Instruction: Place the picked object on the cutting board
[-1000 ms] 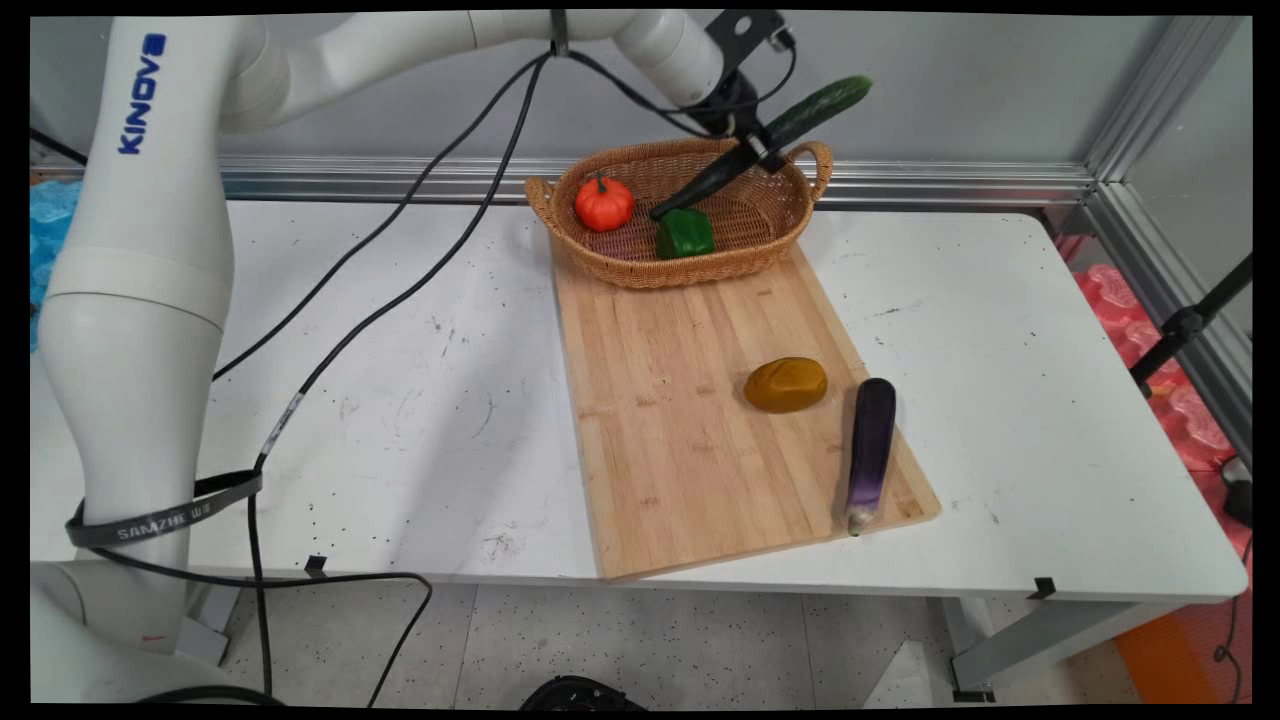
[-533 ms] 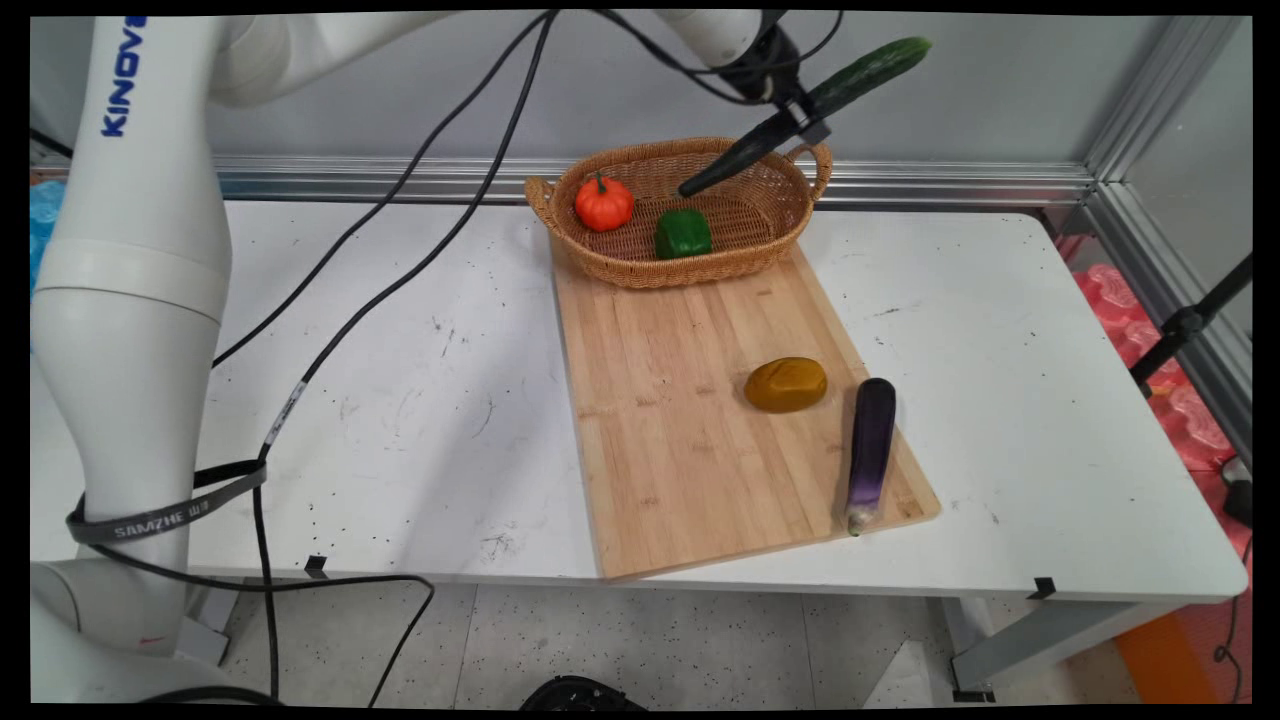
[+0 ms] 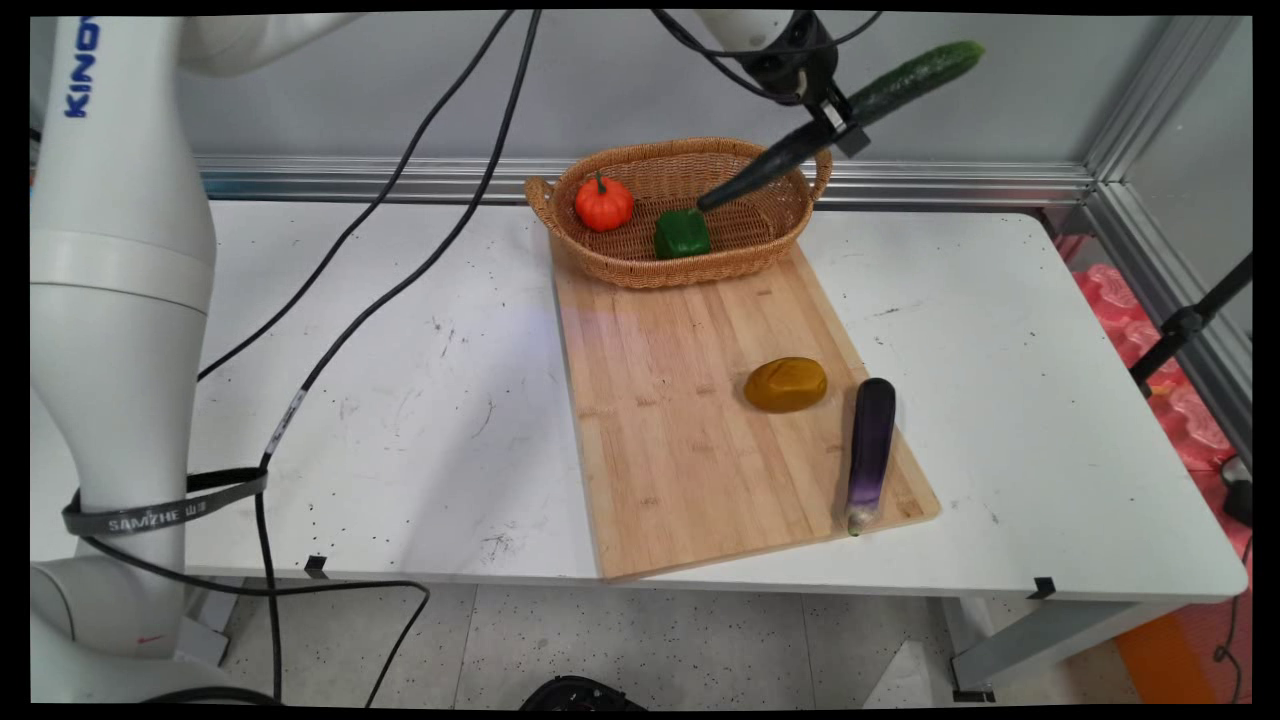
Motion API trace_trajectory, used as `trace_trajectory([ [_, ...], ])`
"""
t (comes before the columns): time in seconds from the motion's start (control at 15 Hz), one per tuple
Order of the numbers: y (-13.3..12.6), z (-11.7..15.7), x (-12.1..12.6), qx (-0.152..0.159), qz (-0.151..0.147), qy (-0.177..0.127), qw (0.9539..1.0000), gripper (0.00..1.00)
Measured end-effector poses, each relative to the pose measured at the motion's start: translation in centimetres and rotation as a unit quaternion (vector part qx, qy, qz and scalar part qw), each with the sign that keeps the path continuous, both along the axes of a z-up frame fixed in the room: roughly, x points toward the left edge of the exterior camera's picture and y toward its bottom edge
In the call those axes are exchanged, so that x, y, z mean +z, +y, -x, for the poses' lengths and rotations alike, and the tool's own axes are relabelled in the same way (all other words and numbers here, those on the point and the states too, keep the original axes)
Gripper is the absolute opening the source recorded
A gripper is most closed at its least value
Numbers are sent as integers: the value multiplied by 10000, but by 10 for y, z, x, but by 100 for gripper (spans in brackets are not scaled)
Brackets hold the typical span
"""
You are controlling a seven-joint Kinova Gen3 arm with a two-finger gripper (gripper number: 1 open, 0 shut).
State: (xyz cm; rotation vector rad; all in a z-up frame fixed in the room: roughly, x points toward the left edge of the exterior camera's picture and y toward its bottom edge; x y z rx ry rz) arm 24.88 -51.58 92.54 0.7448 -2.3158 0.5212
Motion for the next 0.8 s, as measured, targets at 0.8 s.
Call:
trace_trajectory([
  [0.8, 91, 1, -22, -200, -824, -228, 9961, 0],
])
